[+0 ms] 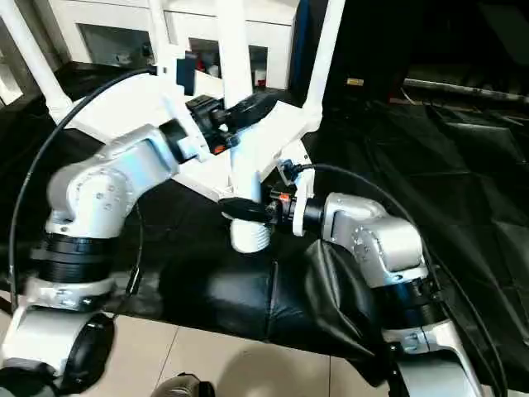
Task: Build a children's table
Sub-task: Pick table leg
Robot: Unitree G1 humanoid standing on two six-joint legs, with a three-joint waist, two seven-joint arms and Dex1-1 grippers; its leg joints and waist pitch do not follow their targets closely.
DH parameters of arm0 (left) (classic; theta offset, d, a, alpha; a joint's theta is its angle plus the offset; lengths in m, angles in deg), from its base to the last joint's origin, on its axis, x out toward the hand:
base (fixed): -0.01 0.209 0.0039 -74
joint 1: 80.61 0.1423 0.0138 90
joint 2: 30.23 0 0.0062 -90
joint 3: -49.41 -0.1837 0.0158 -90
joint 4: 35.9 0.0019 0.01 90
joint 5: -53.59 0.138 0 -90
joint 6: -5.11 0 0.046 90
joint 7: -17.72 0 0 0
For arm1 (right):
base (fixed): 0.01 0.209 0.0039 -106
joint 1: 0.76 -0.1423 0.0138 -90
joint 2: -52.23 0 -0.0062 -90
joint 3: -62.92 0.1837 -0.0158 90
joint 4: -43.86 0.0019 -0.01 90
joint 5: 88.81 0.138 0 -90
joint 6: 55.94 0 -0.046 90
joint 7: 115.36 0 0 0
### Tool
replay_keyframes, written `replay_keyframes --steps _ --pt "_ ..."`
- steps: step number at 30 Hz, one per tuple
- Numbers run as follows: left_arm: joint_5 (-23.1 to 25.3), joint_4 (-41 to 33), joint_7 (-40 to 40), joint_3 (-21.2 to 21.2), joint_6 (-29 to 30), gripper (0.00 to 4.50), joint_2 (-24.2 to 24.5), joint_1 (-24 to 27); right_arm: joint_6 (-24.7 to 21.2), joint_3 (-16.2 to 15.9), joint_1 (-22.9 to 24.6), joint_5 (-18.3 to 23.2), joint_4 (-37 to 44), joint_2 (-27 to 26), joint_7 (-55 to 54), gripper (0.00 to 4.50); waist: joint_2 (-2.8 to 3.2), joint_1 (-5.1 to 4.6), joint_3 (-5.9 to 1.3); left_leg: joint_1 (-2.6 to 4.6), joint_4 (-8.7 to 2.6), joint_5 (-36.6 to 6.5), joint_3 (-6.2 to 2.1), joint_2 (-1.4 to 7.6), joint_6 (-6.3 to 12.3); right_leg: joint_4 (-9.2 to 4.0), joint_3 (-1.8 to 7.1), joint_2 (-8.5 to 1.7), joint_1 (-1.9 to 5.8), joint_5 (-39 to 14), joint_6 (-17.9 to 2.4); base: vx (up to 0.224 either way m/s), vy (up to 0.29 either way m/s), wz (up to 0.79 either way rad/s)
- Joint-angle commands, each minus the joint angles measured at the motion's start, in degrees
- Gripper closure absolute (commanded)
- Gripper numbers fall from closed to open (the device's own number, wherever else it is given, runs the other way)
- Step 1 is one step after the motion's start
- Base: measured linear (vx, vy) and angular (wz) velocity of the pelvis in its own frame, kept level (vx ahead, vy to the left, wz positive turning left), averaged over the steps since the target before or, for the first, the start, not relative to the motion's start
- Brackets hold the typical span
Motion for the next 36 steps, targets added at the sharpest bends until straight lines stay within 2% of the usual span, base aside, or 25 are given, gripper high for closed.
replay_keyframes --steps 1,5,9,12,18,25,27,30,32,36 --pt "-1.6 -1.0 -6.2 -2.3 1.0 2.68 1.8 0.0 -1.4 0.2 -0.5 0.7 1.6 1.9 2.4 1.44 -0.80 -0.18 -4.63 2.24 -4.07 -4.6 -3.07 5.55 0.41 -4.34 3.61 -6.60 1.94 -6.4 -11.0 0.000 0.000 0.00" --pt "-3.0 -1.1 -9.0 -2.4 1.8 2.69 2.4 -1.0 -1.4 -0.8 -0.4 0.6 1.8 3.1 4.6 1.44 -0.82 -0.23 -4.60 2.07 -4.06 -5.1 -3.00 5.60 -0.04 -4.15 3.63 -6.81 2.07 -5.2 -11.9 0.000 0.000 0.00" --pt "-2.7 -0.6 -11.4 -3.0 0.5 2.69 2.3 -1.3 -1.1 -2.0 -0.1 0.4 2.0 3.6 5.8 1.44 -1.31 -0.16 -4.56 1.96 -3.94 -5.0 -2.93 5.51 0.33 -4.34 3.72 -6.98 2.23 -6.5 -11.8 0.000 0.000 0.00" --pt "-3.2 -0.2 -12.8 -3.1 0.3 2.69 2.4 -1.5 -1.0 -2.8 0.1 0.1 2.1 3.9 6.6 1.44 -1.16 -0.20 -4.62 2.04 -3.95 -4.5 -2.95 5.58 0.49 -4.26 3.63 -6.81 2.11 -6.3 -11.7 0.000 0.000 0.00" --pt "-3.8 0.6 -12.9 -1.5 0.4 2.70 1.8 -2.4 -0.3 -4.3 0.5 -0.7 2.3 4.5 8.5 1.44 -1.22 -0.14 -4.60 2.00 -3.88 -4.8 -2.92 5.54 0.53 -4.25 3.65 -6.81 2.13 -6.1 -12.1 0.000 0.000 0.00" --pt "-3.8 1.2 -13.5 -0.9 0.5 2.70 1.9 -2.5 0.3 -4.5 0.8 -0.9 2.2 4.7 8.6 1.44 -1.27 -0.16 -4.66 2.01 -3.84 -4.2 -2.94 5.56 0.79 -4.15 3.65 -6.83 2.17 -5.6 -12.1 0.000 0.000 0.00" --pt "-3.9 1.2 -13.7 -1.1 0.5 2.70 2.1 -2.4 0.4 -4.5 0.8 -1.0 2.0 4.6 8.7 1.71 -1.26 -0.15 -4.68 2.01 -3.81 -4.1 -2.94 5.58 0.94 -4.12 3.61 -6.80 2.16 -5.3 -12.3 0.000 0.000 0.00" --pt "-3.9 1.1 -14.0 -1.1 0.8 2.70 2.3 -2.3 0.4 -4.3 0.8 -0.9 1.9 4.5 8.6 1.84 -1.21 -0.19 -4.68 2.02 -3.81 -4.2 -2.96 5.60 0.99 -4.08 3.60 -6.78 2.15 -5.2 -12.4 0.000 0.000 0.00" --pt "-3.8 1.1 -14.0 -1.1 0.9 2.70 2.2 -2.2 0.4 -4.2 0.8 -0.9 1.9 4.5 8.7 2.13 -1.23 -0.16 -4.69 2.01 -3.80 -4.1 -2.95 5.60 1.03 -4.06 3.62 -6.81 2.18 -5.0 -12.4 0.000 0.000 0.00" --pt "-3.8 1.1 -14.0 -1.0 0.9 2.70 2.0 -2.3 0.3 -4.2 0.8 -0.9 1.9 4.3 8.7 2.43 -1.22 -0.19 -4.73 2.03 -3.79 -4.0 -2.96 5.59 0.99 -4.00 3.60 -6.76 2.17 -4.7 -12.5 0.000 0.000 0.00"
